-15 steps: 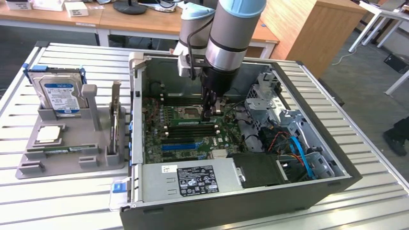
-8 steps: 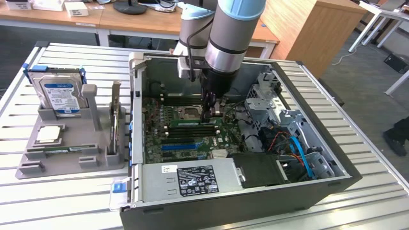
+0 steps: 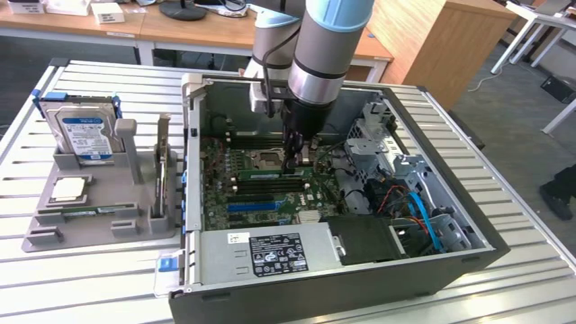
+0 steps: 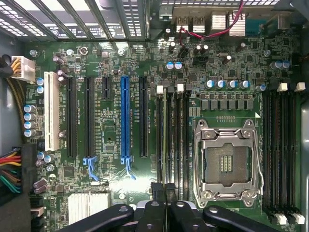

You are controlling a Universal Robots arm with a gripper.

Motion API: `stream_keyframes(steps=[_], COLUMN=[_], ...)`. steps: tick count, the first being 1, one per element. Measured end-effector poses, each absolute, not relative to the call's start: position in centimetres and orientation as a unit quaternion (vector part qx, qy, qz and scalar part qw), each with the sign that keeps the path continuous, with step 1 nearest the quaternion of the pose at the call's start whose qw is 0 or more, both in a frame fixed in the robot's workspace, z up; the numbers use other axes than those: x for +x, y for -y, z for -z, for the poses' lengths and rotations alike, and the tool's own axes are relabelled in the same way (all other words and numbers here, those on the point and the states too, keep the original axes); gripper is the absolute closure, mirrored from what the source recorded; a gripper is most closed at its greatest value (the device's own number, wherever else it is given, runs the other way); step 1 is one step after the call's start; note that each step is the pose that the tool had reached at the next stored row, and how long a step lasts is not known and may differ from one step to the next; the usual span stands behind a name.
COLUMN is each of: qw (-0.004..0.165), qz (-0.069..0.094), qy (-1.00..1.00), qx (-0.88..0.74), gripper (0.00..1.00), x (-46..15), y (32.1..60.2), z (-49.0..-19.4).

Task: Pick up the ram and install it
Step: 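Insert the ram into the slot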

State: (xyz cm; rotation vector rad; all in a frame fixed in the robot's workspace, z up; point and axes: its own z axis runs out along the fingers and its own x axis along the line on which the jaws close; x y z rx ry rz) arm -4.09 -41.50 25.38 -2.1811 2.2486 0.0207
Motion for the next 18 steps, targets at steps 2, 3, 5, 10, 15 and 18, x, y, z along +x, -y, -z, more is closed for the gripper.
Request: stream_keyframes(steps=[2, 3, 5, 10, 15, 18], qw=[0.004, 0.004, 0.004, 0.001, -0.003, -0.003], qz=[-0.007, -0.007, -0.007, -0.010, -0.014, -0.014], qy=[-0.718, -0.718, -0.718, -0.718, -0.718, -0.718], qx=[-0.696, -0.696, -0.696, -0.696, -0.696, -0.696], gripper=[0.88, 0.88, 0.88, 0.88, 0.88, 0.88], x=[-4.09, -4.09, -4.08, -3.91, -3.68, -3.67], y=[41.50, 41.50, 41.50, 41.49, 41.50, 41.49], z=[-25.38, -25.38, -25.38, -25.37, -25.38, -25.34])
